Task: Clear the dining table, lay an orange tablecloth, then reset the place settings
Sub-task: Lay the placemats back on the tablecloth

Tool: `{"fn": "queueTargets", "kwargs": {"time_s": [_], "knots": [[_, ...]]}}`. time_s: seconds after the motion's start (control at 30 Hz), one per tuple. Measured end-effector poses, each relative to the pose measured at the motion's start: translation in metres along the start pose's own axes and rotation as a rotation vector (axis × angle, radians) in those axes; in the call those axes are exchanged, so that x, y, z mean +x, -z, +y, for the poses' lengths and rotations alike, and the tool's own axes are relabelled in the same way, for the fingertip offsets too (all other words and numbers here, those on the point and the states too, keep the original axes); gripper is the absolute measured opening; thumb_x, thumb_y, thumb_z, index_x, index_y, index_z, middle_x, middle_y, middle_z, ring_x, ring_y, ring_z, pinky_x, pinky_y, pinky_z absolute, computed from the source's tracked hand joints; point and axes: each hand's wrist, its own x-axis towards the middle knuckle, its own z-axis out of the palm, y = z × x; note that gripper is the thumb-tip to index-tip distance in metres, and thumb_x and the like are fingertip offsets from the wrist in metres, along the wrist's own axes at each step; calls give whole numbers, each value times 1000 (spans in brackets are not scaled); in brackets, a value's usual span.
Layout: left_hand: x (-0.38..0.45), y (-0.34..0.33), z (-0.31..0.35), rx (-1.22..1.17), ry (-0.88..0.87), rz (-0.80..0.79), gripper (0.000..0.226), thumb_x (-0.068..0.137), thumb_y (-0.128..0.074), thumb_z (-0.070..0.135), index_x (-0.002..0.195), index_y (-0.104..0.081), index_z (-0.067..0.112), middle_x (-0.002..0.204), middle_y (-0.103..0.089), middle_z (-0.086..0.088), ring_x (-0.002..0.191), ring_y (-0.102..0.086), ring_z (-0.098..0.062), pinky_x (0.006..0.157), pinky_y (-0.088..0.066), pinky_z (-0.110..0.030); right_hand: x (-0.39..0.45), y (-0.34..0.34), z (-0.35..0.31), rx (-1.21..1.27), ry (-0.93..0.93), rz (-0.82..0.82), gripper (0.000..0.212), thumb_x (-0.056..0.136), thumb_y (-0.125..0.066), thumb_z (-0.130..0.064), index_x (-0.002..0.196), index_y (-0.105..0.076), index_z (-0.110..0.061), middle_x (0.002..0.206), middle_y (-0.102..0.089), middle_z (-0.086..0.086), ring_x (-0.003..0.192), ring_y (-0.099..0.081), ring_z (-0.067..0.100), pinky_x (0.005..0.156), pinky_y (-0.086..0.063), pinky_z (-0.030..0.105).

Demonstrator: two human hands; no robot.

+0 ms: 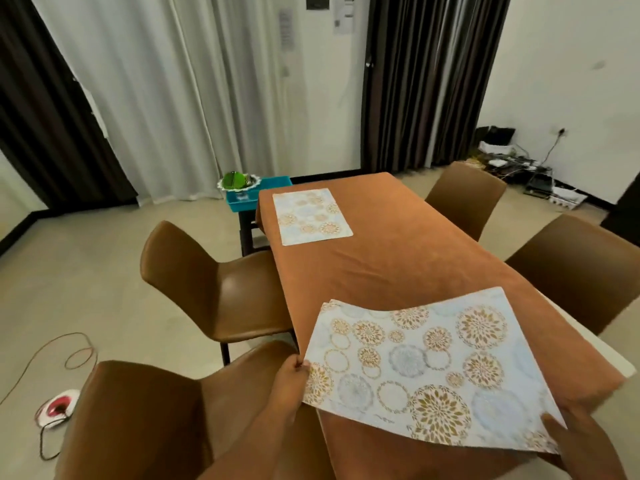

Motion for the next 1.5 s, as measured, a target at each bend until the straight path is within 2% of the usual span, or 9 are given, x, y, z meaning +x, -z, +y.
{"fn": "queueTargets", "kwargs": {"time_s": [0.13,0.43,0.6,0.7,0.87,1.0,1.1,1.3,1.5], "knots": [[25,-5,-10,-95,82,121,15,103,-50,20,99,-61,11,95,-72,-11,85,-71,-28,67,-57,-36,68,-23,-44,-129,74,-126,33,96,-61,-16,128,-57,-5,126,-60,20,109,-55,38,95,-41,42],[29,-25,-45,-268,320,181,12,93,-67,9,97,-56,5,85,-77,-10,71,-71,-24,59,-57,-35,204,-98,-122,-49,282,-434,20,97,-57,-7,110,-63,-20,103,-66,5,79,-61,11,64,-44,26],[15,-98,-57,-438,371,325,23,88,-72,0,106,-58,1,96,-78,-12,87,-75,-27,71,-61,-39,283,-150,-139,42,129,-675,14,97,-60,-11,110,-59,-16,102,-66,14,77,-64,24,59,-56,33],[3,-145,-64,-552,395,445,23,90,-68,-3,111,-61,1,105,-76,-14,96,-74,-30,86,-59,-48,306,-172,-130,180,-2,-702,18,96,-62,-11,113,-59,-15,109,-66,15,82,-64,26,62,-58,36],[-9,-230,-61,-696,483,645,19,93,-66,1,112,-61,1,100,-77,-12,93,-74,-31,86,-60,-51,318,-203,-118,397,-253,-880,43,100,-50,-4,141,-46,-16,129,-60,8,110,-62,29,87,-51,50],[-4,-284,-49,-804,561,551,25,93,-66,4,117,-57,3,106,-75,-13,95,-74,-33,71,-62,-52,286,-224,-98,232,-262,-996,38,97,-58,-6,135,-52,-10,124,-63,11,98,-64,27,85,-52,46],[5,-312,-38,-946,588,445,32,92,-64,-2,122,-56,7,110,-75,-12,100,-72,-34,69,-61,-50,272,-233,-93,101,-135,-932,37,96,-62,-9,131,-55,-9,128,-62,12,108,-61,31,93,-49,39],[13,-280,-36,-918,430,746,23,101,-57,12,123,-55,10,111,-74,-13,96,-74,-34,75,-62,-48,301,-237,-109,-71,87,-972,23,96,-58,-4,118,-58,-11,126,-61,11,102,-55,22,88,-41,29],[23,-217,-34,-600,511,956,19,99,-59,10,117,-57,7,107,-70,-12,96,-69,-32,83,-60,-53,310,-239,-110,-46,101,-1015,28,96,-55,-1,122,-59,-10,126,-62,10,116,-57,31,106,-44,45]]}}
